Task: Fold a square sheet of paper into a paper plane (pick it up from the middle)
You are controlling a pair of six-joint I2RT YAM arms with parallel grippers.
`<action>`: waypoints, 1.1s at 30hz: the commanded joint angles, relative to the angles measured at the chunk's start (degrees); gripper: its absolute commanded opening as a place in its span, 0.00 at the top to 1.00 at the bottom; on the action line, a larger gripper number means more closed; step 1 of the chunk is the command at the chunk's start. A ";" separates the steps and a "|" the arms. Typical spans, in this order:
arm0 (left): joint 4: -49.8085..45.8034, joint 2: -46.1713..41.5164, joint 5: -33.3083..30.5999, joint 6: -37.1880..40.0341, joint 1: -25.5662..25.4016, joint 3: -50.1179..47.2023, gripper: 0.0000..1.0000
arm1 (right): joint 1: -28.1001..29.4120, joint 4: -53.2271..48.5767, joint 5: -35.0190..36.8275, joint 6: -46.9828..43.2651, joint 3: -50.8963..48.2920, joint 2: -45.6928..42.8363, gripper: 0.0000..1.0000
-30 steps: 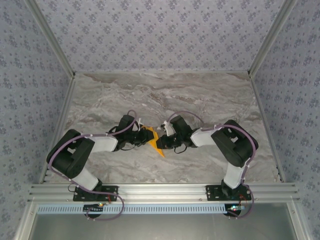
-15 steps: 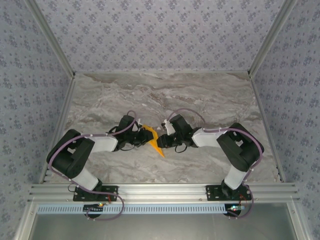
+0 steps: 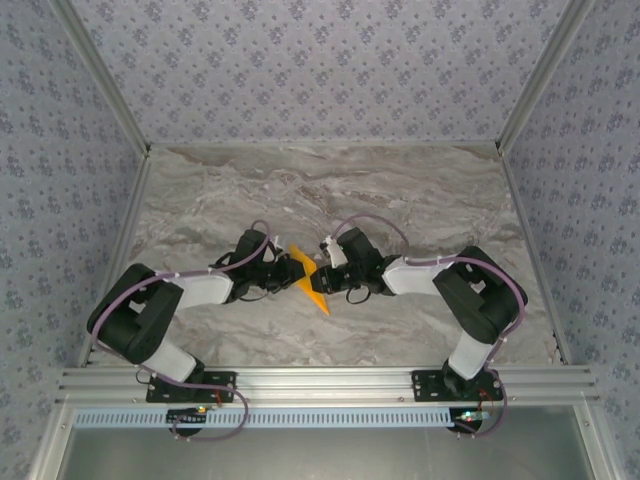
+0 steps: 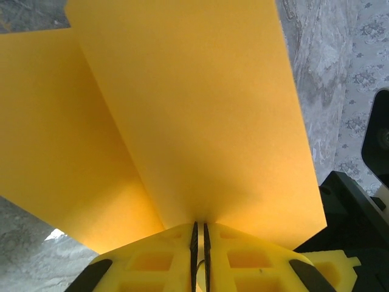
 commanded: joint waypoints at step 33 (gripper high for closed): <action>-10.19 -4.37 -4.10 3.36 0.28 -0.19 0.85 | 3.08 -4.78 7.45 -2.63 2.03 -3.91 0.81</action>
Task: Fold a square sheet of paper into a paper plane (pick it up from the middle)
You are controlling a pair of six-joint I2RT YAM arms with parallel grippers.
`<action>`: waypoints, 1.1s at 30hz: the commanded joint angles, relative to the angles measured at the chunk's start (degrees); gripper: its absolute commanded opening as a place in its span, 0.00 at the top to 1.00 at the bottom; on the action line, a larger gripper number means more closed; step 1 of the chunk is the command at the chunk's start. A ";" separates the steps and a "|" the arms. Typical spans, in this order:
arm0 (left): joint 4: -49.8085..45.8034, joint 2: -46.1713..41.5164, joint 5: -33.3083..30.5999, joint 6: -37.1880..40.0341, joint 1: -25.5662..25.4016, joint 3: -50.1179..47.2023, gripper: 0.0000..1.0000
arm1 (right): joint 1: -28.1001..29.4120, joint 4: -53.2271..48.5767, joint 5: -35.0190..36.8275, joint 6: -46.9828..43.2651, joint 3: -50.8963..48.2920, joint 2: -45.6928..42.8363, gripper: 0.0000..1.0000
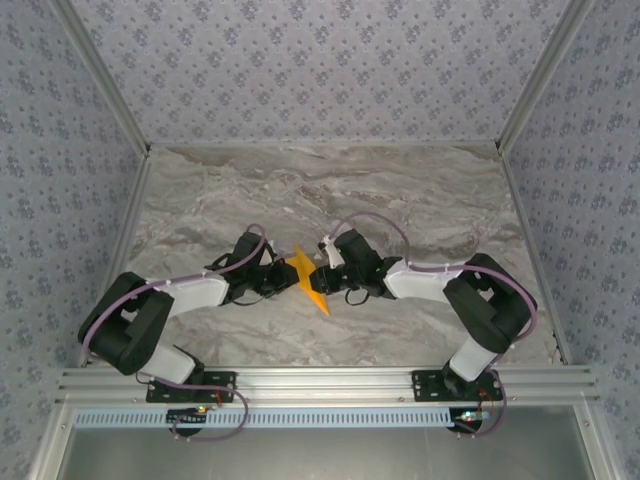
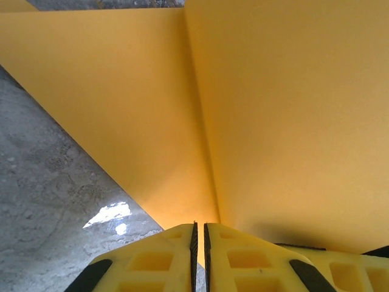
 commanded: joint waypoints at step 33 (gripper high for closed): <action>-0.34 -2.18 -1.19 2.26 2.06 0.48 0.85 | -4.70 5.45 -23.12 3.78 5.39 12.85 0.91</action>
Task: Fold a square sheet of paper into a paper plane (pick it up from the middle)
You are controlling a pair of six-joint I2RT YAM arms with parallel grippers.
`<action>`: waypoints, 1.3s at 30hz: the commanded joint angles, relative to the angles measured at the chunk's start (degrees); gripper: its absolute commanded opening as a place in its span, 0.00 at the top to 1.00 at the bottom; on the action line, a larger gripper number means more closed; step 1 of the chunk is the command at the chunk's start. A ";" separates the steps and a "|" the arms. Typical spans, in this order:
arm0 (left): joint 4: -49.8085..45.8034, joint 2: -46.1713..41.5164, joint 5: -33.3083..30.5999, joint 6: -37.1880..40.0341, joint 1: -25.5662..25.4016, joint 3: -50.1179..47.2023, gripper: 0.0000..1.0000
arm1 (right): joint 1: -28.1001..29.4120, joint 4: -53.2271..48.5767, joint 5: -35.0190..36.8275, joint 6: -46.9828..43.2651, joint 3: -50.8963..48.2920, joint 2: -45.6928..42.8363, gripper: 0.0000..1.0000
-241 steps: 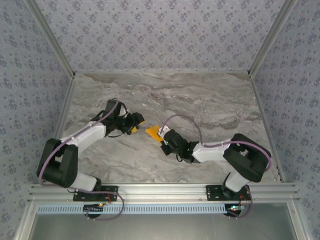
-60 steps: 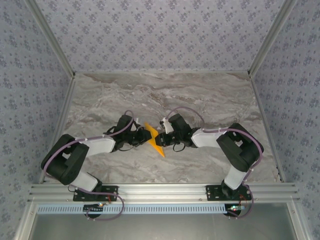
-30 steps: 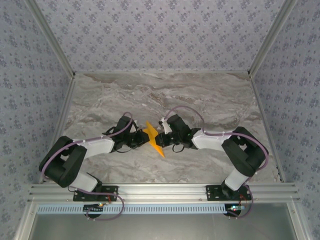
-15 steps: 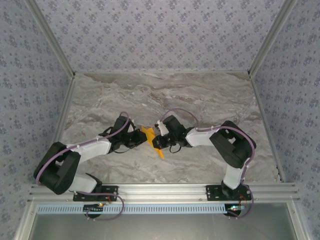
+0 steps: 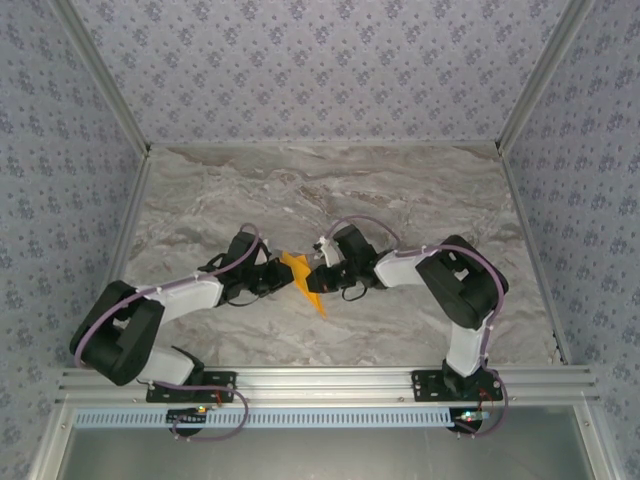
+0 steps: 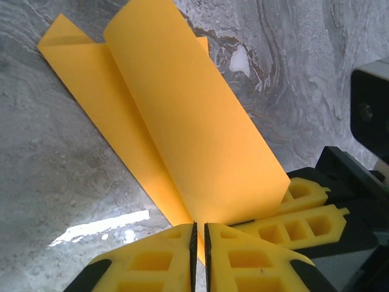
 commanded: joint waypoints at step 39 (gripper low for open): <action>10.21 10.22 3.41 -2.20 0.53 2.77 0.86 | 6.53 -10.02 20.44 -5.29 -2.40 -9.67 0.57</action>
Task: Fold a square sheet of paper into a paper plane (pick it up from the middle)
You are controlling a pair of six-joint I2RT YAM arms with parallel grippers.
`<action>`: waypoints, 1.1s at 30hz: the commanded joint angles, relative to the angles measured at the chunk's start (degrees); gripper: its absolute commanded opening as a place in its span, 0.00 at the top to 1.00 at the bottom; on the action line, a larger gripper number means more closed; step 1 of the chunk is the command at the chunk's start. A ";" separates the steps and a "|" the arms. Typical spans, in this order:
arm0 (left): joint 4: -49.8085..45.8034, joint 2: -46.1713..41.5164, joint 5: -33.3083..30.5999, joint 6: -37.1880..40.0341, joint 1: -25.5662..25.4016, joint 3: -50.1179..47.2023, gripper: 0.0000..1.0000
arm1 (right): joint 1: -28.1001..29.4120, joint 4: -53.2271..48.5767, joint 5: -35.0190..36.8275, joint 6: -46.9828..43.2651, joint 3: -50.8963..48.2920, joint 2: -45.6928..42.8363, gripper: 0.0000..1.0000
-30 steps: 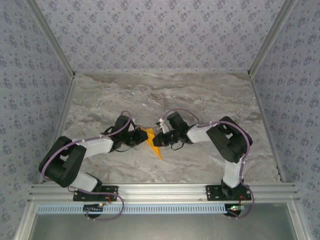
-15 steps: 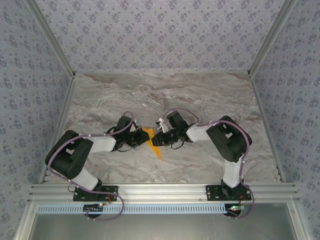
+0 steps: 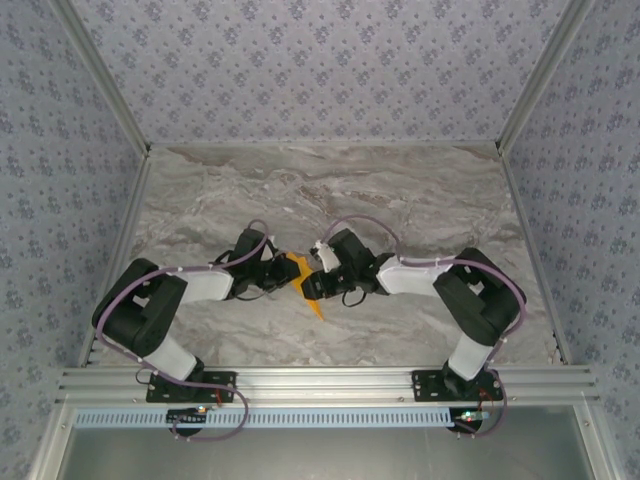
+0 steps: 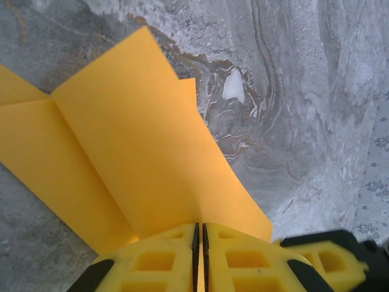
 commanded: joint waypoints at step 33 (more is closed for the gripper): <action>-1.82 -4.48 1.28 1.75 0.45 -1.20 0.85 | -2.29 8.44 -6.58 2.11 -3.69 3.29 1.00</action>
